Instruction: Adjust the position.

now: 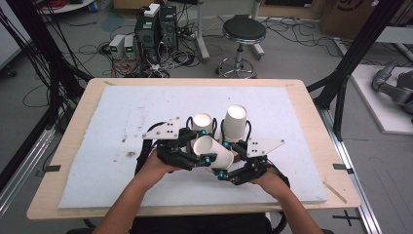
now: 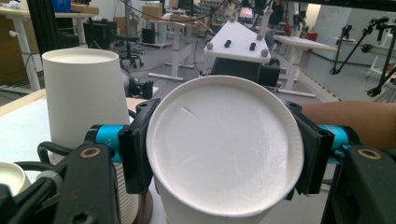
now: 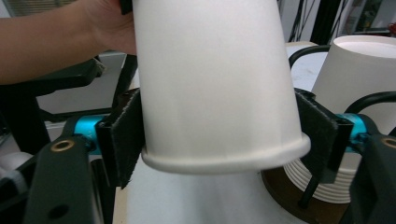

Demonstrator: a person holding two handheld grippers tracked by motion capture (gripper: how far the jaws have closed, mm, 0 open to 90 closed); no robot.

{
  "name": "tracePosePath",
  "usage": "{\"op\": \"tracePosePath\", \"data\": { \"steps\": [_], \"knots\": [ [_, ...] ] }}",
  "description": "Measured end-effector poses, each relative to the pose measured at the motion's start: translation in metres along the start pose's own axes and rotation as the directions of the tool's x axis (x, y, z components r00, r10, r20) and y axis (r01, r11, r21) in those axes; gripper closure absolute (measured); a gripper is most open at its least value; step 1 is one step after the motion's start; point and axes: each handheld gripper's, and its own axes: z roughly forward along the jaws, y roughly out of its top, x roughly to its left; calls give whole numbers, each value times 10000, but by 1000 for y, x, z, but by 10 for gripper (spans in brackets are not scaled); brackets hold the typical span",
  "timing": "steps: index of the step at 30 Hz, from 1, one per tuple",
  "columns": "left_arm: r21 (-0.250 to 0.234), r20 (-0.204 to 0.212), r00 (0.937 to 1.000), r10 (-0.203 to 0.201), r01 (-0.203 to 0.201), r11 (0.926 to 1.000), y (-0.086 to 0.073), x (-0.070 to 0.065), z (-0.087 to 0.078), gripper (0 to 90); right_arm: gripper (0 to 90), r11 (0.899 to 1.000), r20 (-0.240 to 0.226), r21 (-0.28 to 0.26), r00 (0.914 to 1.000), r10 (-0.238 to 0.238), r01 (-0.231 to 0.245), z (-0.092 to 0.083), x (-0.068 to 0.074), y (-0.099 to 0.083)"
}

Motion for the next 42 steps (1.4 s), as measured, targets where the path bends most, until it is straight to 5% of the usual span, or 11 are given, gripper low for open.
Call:
{"op": "tracePosePath", "data": {
  "steps": [5,11,19,22,27,37,42],
  "knots": [
    [592,51,9999,-112,108,9982,-2,2,-1,354,280,9993,-26,350,10000,-90,90,0,-1,-1],
    [1669,-282,9994,222,-172,9858,-1,1,-5,310,292,9965,150,775,9993,-335,323,0,-1,0],
    [1019,214,9996,-208,185,9946,-8,7,-10,357,269,9965,5,784,9995,-306,304,-2,0,1],
    [806,327,9992,-212,185,9966,-9,6,-10,357,188,9987,-71,505,10000,-6,10,-2,0,1],
    [208,691,9975,-160,145,9997,-8,3,-7,356,188,9994,-320,348,9995,46,-35,0,2,1],
    [109,836,9964,-135,126,9999,-10,2,-4,362,313,9995,-670,-23,9973,-307,306,-5,2,2],
    [788,726,9970,-254,197,9967,-12,1,-6,333,335,9982,-697,388,9967,-424,452,-5,2,2]
  ]
}}
